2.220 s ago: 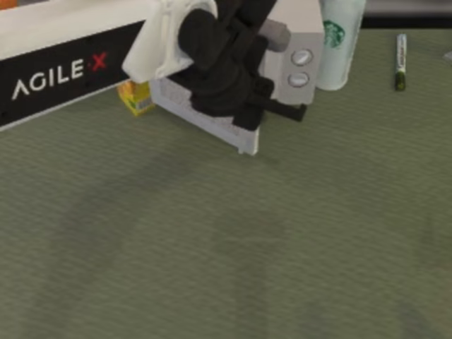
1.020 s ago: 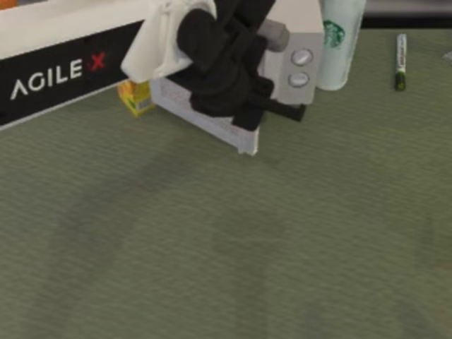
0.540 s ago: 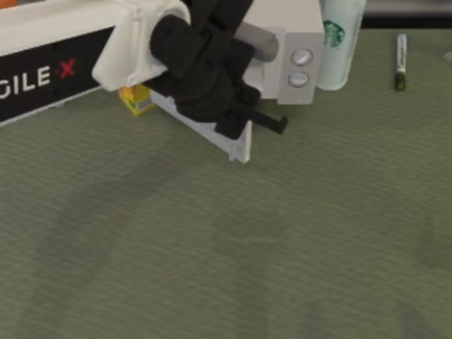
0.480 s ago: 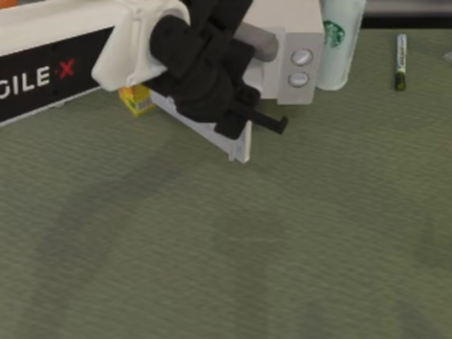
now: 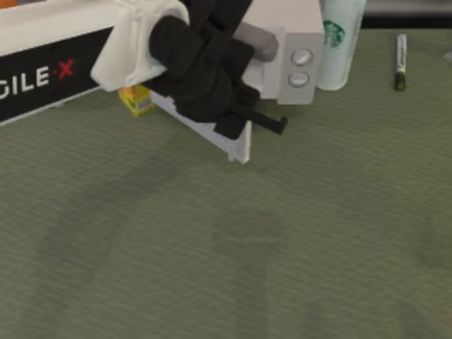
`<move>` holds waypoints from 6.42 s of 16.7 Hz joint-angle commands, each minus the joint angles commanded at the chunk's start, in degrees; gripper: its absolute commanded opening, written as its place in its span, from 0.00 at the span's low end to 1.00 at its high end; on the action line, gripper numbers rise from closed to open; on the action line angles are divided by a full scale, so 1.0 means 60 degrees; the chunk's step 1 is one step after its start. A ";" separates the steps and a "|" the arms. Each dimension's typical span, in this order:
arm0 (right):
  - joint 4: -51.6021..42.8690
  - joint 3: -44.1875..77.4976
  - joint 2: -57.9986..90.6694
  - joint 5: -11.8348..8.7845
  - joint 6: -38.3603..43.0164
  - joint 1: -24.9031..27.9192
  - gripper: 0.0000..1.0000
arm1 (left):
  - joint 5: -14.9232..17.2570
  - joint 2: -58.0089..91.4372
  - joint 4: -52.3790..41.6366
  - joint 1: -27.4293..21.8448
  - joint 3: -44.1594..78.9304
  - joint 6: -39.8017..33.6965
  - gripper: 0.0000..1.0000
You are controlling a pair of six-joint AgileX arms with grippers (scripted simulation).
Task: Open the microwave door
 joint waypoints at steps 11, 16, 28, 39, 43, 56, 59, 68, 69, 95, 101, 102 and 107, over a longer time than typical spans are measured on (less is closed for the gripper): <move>0.0000 0.0000 0.0000 0.0000 0.0000 0.0000 1.00 | 0.0000 0.0000 0.0000 0.0000 0.0000 0.0000 0.00; 0.0000 0.0000 0.0000 0.0000 0.0000 0.0000 1.00 | 0.0000 0.0000 0.0000 0.0000 0.0000 0.0000 0.00; 0.0000 0.0000 0.0000 0.0000 0.0000 0.0000 1.00 | 0.0724 -0.0620 0.0134 0.0401 -0.0782 0.1241 0.00; 0.0000 0.0000 0.0000 0.0000 0.0000 0.0000 1.00 | 0.0724 -0.0620 0.0134 0.0401 -0.0782 0.1241 0.00; 0.0000 0.0000 0.0000 0.0000 0.0000 0.0000 1.00 | 0.0724 -0.0620 0.0134 0.0401 -0.0782 0.1241 0.00; 0.0000 0.0000 0.0000 0.0000 0.0000 0.0000 1.00 | 0.1312 -0.1015 0.0122 0.0751 -0.1190 0.2246 0.00; 0.0000 0.0000 0.0000 0.0000 0.0000 0.0000 1.00 | 0.1506 -0.1133 0.0083 0.0901 -0.1383 0.2608 0.00; 0.0000 0.0000 0.0000 0.0000 0.0000 0.0000 1.00 | 0.1506 -0.1133 0.0083 0.0901 -0.1383 0.2608 0.00; 0.0000 0.0000 0.0000 0.0000 0.0000 0.0000 1.00 | 0.1506 -0.1133 0.0083 0.0901 -0.1383 0.2608 0.00; 0.0000 0.0000 0.0000 0.0000 0.0000 0.0000 1.00 | 0.2327 -0.1507 -0.0177 0.1504 -0.1781 0.4136 0.00; 0.0000 0.0000 0.0000 0.0000 0.0000 0.0000 1.00 | 0.2327 -0.1507 -0.0177 0.1504 -0.1781 0.4136 0.00; 0.0000 0.0000 0.0000 0.0000 0.0000 0.0000 1.00 | 0.2327 -0.1507 -0.0177 0.1504 -0.1781 0.4136 0.00; 0.0000 0.0000 0.0000 0.0000 0.0000 0.0000 1.00 | 0.2327 -0.1507 -0.0177 0.1504 -0.1781 0.4136 0.00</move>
